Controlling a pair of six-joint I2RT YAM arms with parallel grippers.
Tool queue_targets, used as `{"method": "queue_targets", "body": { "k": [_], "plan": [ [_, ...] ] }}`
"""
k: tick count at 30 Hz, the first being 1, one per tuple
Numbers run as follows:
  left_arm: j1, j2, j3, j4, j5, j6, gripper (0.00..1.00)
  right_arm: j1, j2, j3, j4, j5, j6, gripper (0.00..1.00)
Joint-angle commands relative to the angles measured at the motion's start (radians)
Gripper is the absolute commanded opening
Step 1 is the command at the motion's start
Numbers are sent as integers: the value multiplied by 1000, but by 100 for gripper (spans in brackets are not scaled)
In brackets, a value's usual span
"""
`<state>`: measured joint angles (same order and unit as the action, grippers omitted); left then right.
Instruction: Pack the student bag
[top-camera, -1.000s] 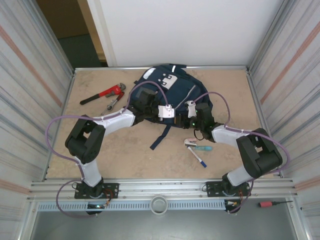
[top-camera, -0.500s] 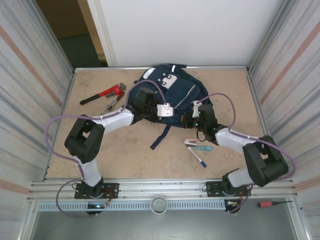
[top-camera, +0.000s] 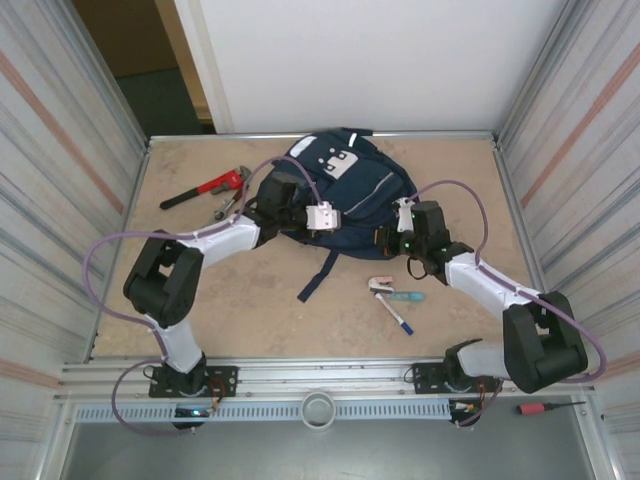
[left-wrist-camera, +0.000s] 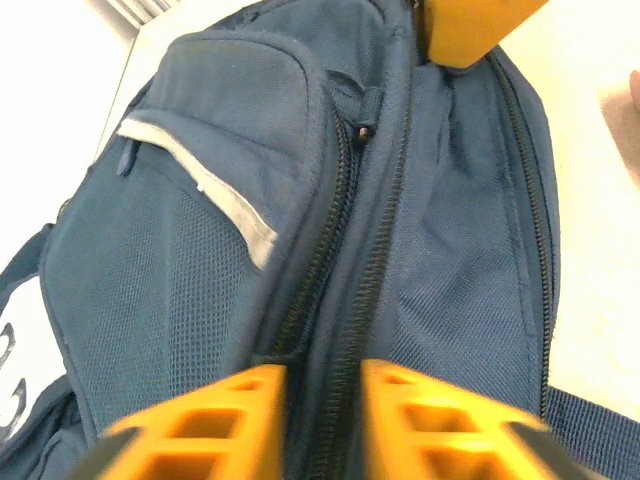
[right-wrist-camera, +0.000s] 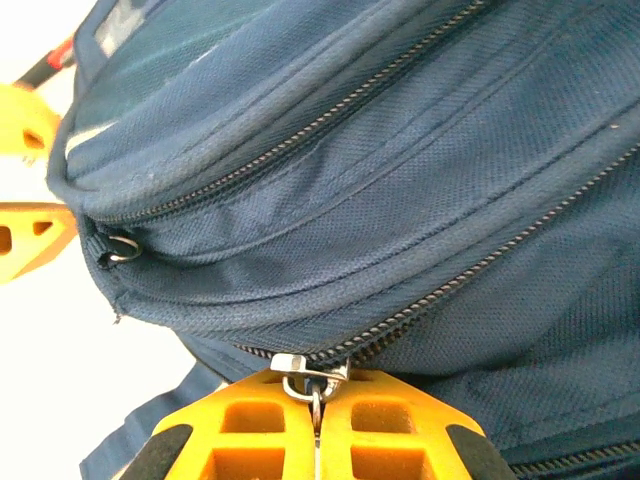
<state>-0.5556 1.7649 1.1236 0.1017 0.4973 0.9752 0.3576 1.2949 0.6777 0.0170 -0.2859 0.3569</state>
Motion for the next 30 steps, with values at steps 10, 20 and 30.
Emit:
{"method": "queue_targets", "body": {
  "k": [10, 20, 30],
  "plan": [
    [-132, -39, 43, 2, -162, 76, 57, 105, -15, 164, -166, -173, -61, 0],
    [-139, 25, 79, -3, -164, 84, 22, 90, -29, 137, -163, -237, -49, 0],
    [-30, -10, 39, 26, -100, 53, 0, -86, -64, 115, -357, -90, 3, 0]
  ]
}}
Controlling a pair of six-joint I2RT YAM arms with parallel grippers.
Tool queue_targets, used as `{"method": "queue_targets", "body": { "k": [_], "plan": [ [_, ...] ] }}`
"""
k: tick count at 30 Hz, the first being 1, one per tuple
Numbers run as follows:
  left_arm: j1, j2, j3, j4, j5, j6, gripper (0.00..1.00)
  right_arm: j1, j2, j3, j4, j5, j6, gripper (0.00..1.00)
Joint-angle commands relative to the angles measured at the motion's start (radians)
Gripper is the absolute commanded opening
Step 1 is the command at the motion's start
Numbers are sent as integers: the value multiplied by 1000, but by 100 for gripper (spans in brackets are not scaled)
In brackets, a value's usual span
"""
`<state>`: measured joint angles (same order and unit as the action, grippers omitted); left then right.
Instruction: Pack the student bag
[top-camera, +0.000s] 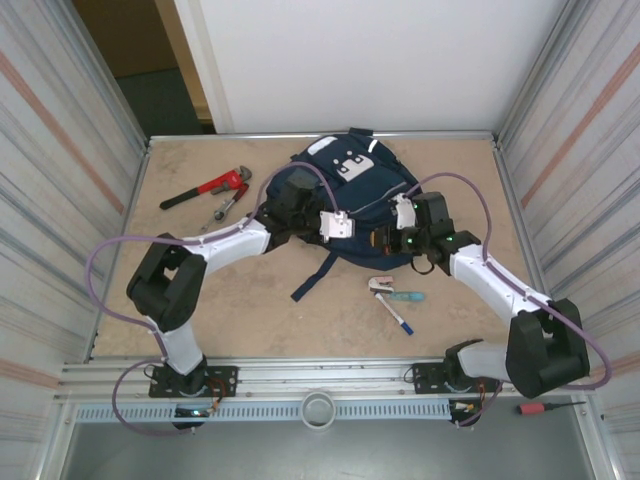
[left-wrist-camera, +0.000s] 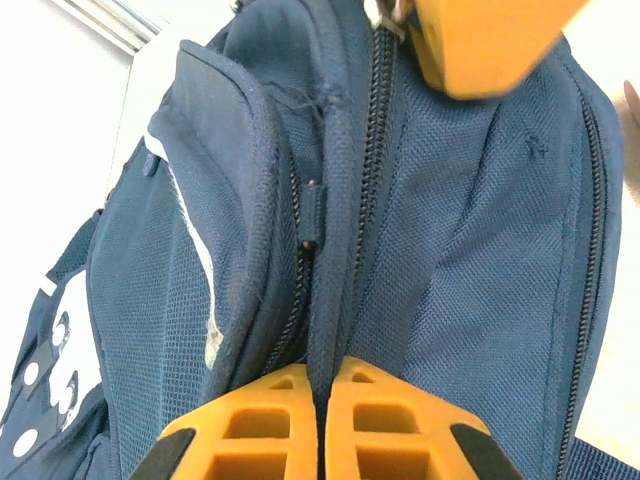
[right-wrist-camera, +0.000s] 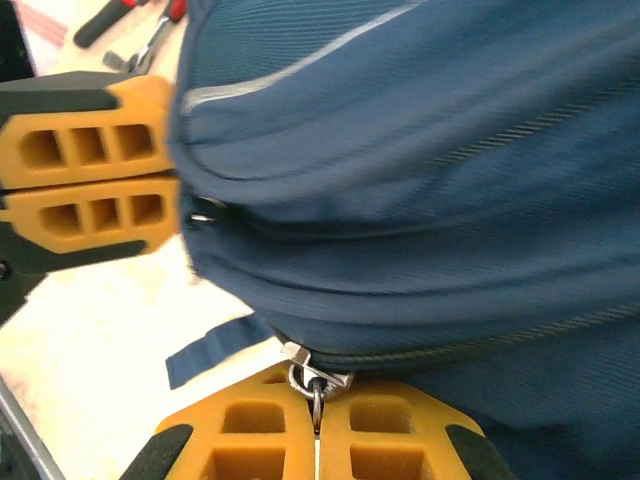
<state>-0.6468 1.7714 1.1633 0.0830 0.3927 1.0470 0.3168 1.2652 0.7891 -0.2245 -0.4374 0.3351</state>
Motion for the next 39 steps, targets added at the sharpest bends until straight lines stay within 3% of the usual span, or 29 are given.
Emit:
{"method": "queue_targets", "body": {
  "k": [1, 5, 11, 14, 16, 20, 23, 32, 36, 39],
  "plan": [
    [72, -16, -6, 47, 0, -18, 0, -53, -32, 8, -136, 91, 27, 0],
    [115, -17, -24, 72, 14, -26, 0, -57, 4, 47, -194, 177, 18, 0],
    [109, -46, -45, 74, 71, -54, 0, 31, 32, 86, -122, 91, -46, 0],
    [102, -110, -89, 92, 147, -98, 31, 66, 41, 115, -114, 72, -53, 0],
    [96, -156, -122, 90, 171, -114, 43, 68, 40, 125, -106, 52, -42, 0],
    [78, -237, -182, 95, 161, -129, 56, 80, 35, 139, -96, 28, -27, 0],
    [33, -246, -169, 61, 111, -103, 59, 97, 37, 150, -89, 14, -22, 0],
    [-59, -76, 16, -50, 31, -24, 55, 127, 36, 159, -69, -31, 2, 0],
    [-57, -19, 60, -85, 5, 15, 39, 120, 15, 138, -72, -32, 2, 0],
    [-37, -12, 57, -79, 10, 26, 18, 84, 5, 116, -90, -19, 6, 0]
  ]
}}
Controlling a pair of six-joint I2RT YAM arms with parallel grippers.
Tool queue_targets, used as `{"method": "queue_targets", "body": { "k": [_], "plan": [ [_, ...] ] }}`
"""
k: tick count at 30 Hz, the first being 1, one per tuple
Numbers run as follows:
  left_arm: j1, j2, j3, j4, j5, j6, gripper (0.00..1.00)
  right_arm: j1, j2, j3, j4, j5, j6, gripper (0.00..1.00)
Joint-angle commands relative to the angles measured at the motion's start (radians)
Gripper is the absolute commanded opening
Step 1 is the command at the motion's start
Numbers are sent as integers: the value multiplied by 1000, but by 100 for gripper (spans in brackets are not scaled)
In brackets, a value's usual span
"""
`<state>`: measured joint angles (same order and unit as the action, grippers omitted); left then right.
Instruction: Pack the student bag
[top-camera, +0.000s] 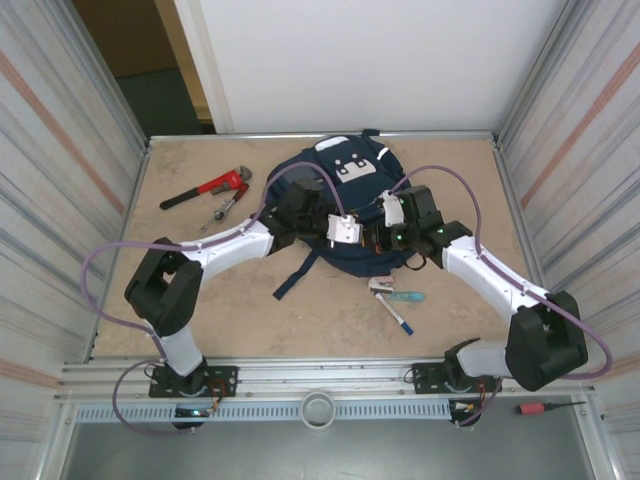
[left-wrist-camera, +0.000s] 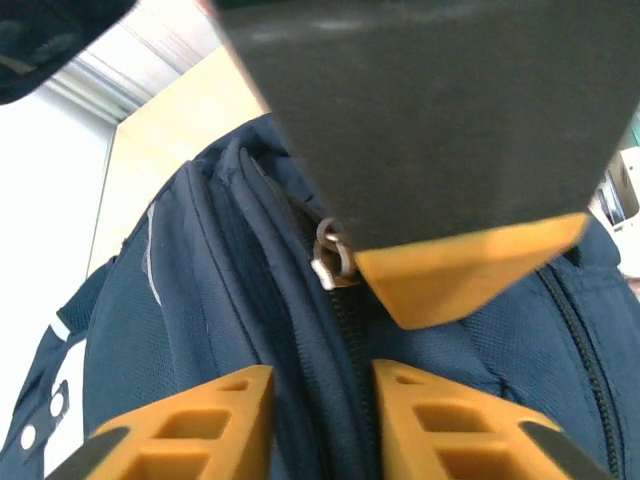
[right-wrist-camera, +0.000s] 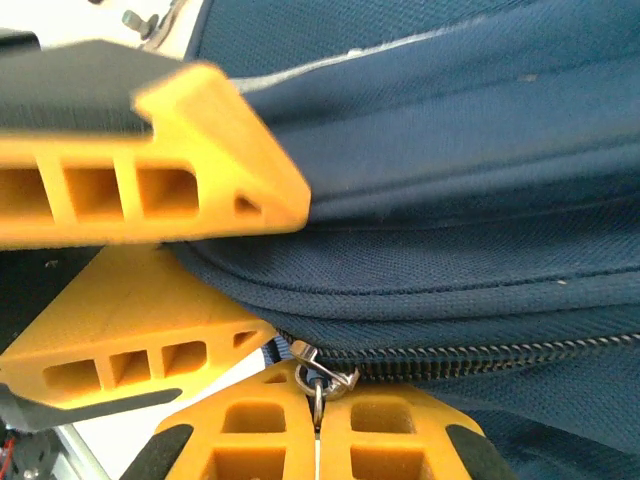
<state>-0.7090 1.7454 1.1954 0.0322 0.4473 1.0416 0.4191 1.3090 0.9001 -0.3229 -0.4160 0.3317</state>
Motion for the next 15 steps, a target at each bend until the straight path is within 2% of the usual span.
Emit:
{"method": "queue_targets", "body": {
  "k": [1, 3, 6, 9, 12, 15],
  "plan": [
    [39, 8, 21, -22, -27, 23, 7, -41, -40, -3, -5, -32, 14, 0],
    [65, -13, 4, 11, 17, -2, 0, -88, -36, -9, -50, 27, 26, 0],
    [107, -48, -31, 82, 89, -41, 0, -135, -15, 9, -142, 190, 35, 0],
    [150, -77, -61, 156, 179, -96, 0, -147, 10, 25, -172, 288, 37, 0],
    [192, -104, -105, 263, 269, -169, 0, -167, 49, 51, -176, 316, 30, 0],
    [236, -117, -151, 353, 308, -230, 0, -170, 72, 83, -159, 280, -3, 0]
  ]
}}
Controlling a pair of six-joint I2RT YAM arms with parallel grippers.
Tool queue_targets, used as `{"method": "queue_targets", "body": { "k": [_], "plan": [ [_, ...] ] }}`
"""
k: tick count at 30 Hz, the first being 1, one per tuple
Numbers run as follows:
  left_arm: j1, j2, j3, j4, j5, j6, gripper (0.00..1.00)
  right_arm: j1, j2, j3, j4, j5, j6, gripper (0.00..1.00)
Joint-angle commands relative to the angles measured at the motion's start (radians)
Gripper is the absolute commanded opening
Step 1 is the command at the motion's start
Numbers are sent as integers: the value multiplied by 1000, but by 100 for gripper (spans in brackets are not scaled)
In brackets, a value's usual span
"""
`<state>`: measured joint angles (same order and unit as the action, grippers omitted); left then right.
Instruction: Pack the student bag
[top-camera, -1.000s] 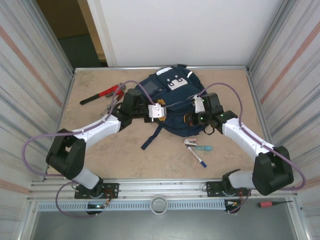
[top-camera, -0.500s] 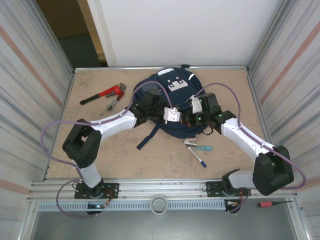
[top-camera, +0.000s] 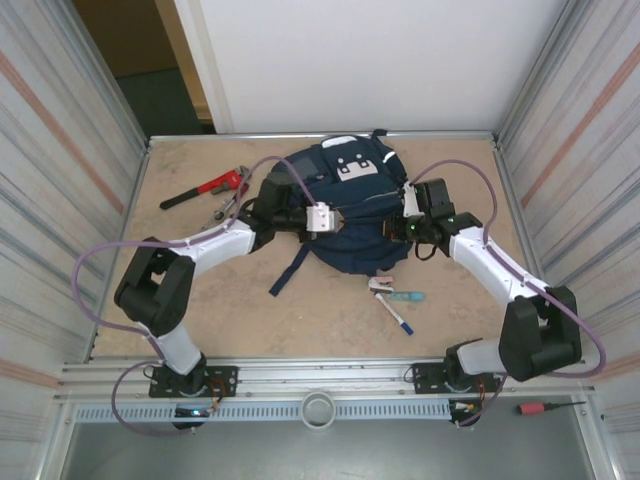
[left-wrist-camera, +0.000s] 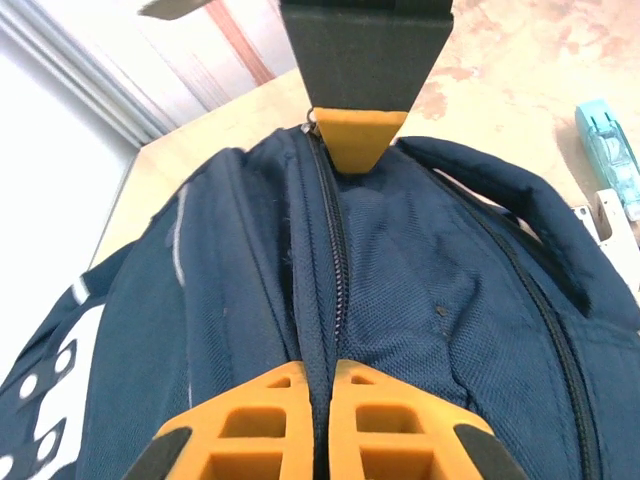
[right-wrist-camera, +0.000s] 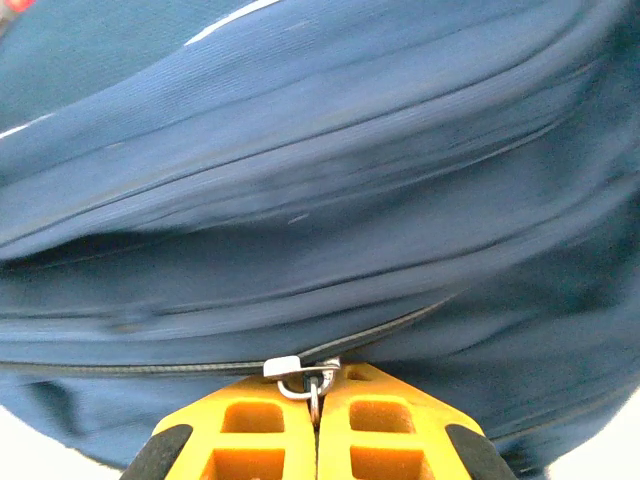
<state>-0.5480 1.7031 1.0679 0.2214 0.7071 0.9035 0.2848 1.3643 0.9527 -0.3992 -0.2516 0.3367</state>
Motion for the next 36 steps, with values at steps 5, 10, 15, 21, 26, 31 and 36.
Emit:
{"method": "queue_targets", "body": {
  "k": [5, 10, 15, 21, 26, 31, 36],
  "plan": [
    [93, -72, -42, 87, -55, -32, 14, 39, -2, 46, -16, -23, -77, 0],
    [52, -129, -36, -14, -126, -22, 53, 100, -7, 65, 28, -87, -63, 0],
    [-38, -143, -14, -112, -222, 16, 66, 155, -6, 91, 51, -123, -41, 0],
    [-118, -62, 64, -218, -291, 71, 67, 208, -3, 112, 68, -140, -25, 0],
    [-114, -27, 92, -221, -306, 72, 44, 218, -20, 97, 63, -141, -27, 0],
    [-54, -43, 86, -226, -259, 76, 0, 148, -38, 40, 32, -128, -20, 0],
    [27, -101, 14, -109, -86, 40, 0, 29, 9, 24, -48, -17, 11, 0]
  ]
}}
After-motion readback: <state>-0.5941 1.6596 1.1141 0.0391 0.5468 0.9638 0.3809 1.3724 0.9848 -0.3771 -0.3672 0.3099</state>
